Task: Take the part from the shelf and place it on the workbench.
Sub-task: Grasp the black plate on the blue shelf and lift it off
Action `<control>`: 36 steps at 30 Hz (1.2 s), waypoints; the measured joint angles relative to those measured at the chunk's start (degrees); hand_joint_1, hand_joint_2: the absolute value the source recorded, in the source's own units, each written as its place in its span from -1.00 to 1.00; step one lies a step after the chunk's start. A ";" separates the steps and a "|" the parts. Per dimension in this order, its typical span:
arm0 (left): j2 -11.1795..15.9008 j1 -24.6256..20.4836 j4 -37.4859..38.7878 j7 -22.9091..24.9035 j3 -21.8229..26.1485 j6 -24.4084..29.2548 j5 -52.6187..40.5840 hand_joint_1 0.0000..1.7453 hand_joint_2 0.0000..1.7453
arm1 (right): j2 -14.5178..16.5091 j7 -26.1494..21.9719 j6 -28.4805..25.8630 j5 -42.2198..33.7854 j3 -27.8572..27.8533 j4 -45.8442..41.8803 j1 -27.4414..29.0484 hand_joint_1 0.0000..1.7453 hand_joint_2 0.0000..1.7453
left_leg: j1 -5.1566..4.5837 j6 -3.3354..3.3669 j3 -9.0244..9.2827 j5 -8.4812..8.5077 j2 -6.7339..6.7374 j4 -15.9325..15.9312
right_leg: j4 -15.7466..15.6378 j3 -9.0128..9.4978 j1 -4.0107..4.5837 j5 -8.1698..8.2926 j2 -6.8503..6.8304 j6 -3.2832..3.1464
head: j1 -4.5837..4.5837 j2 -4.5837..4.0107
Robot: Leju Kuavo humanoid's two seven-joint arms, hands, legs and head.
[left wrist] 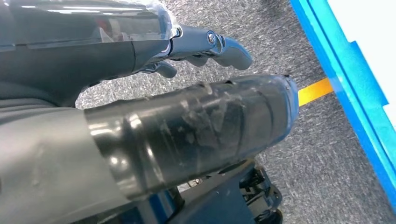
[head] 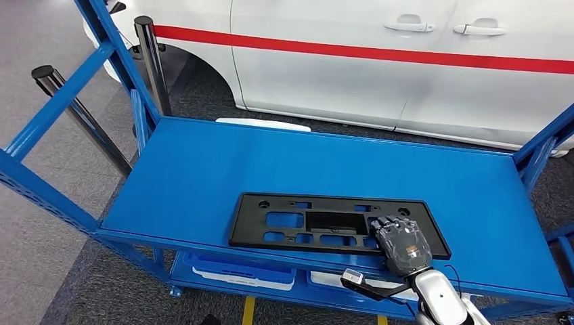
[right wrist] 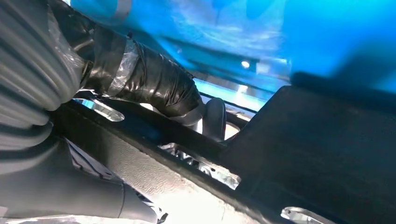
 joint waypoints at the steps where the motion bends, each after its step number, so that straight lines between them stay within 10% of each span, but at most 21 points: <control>1: 0.00 -0.01 0.00 -0.01 0.00 -0.01 0.02 -1.00 -1.00 | 0.02 -0.13 -0.24 -0.03 -0.06 -0.03 0.03 1.00 1.00 | -0.10 -0.27 -0.09 -0.16 -0.03 0.23 | -2.51 1.17 0.12 0.70 0.02 -0.22 | -0.02 0.00; 6: 0.03 0.00 0.00 -0.10 0.00 -0.01 0.09 -1.00 -1.00 | 0.26 -0.53 -1.69 -0.01 -0.48 -0.79 0.70 1.00 1.00 | -0.12 -1.58 -0.75 -1.30 -0.03 1.59 | -4.13 1.77 0.21 0.88 0.05 -1.84 | -0.07 0.00; 10: 0.04 0.14 0.00 -0.18 0.00 0.03 0.24 -1.00 -1.00 | 0.39 -0.48 -3.26 0.40 -0.98 -2.28 2.05 1.00 1.00 | 0.17 -2.52 -6.75 -7.82 0.05 14.58 | -4.29 1.77 0.14 0.93 -0.23 -2.59 | -0.08 0.00; 12: 0.04 0.31 0.00 -0.21 0.01 0.09 0.42 -1.00 -1.00 | 0.46 -0.38 -4.45 0.88 -1.21 -3.35 3.06 1.00 1.00 | 0.22 -2.57 -7.92 -7.46 0.05 16.87 | -4.26 1.82 0.18 0.89 -0.24 -2.61 | -0.09 0.00; 17: 0.09 0.42 0.01 -0.71 0.02 0.32 1.13 -1.00 -1.00 | 1.52 0.17 -8.68 2.71 -2.32 -8.55 6.18 1.00 1.00 | -0.09 -1.53 -0.64 -0.22 0.00 1.30 | -4.13 2.22 0.48 0.54 -0.11 -2.00 | -0.06 0.00; 22: 0.13 0.91 0.00 -1.50 0.04 0.50 1.45 -1.00 -1.00 | 3.79 0.23 -13.00 4.42 -2.75 -14.71 9.68 1.00 1.00 | 0.23 -0.09 0.06 0.17 0.11 -0.54 | -2.32 1.47 0.51 -1.08 -0.07 -0.73 | -0.03 0.00; 25: 0.11 1.13 0.00 -2.23 0.09 0.17 1.86 -1.00 -1.00 | 5.39 -0.07 -16.35 5.50 -2.74 -17.90 12.04 1.00 1.00 | 0.21 0.43 0.16 0.26 0.14 -0.73 | 7.82 -3.13 0.43 -6.29 -0.04 -0.38 | -0.02 0.00; 27: 0.12 1.39 0.01 -2.59 0.19 -0.15 2.14 -1.00 -1.00 | 6.50 -0.16 -17.64 6.20 -2.73 -19.51 13.62 1.00 1.00 | 0.16 0.44 0.16 0.14 0.12 -0.58 | 11.42 -4.91 0.39 -6.75 -0.05 -0.24 | -0.02 0.00; 31: 0.13 1.53 0.01 -2.81 0.50 -0.22 2.49 -1.00 -1.00 | 8.07 -0.34 -18.91 6.81 -2.64 -21.79 15.27 0.98 1.00 | 0.05 -0.25 0.09 -0.55 0.01 0.32 | -0.27 0.64 0.30 -0.61 -0.05 -0.61 | -0.02 0.00; 36: 0.13 1.67 0.01 -2.65 0.70 0.49 3.14 -1.00 -1.00 | 10.13 -0.63 -19.79 7.14 -2.31 -24.22 17.46 0.96 1.00 | -0.08 -1.79 -0.21 -1.35 0.05 1.07 | -3.70 2.07 0.49 0.04 0.07 -2.07 | -0.06 0.00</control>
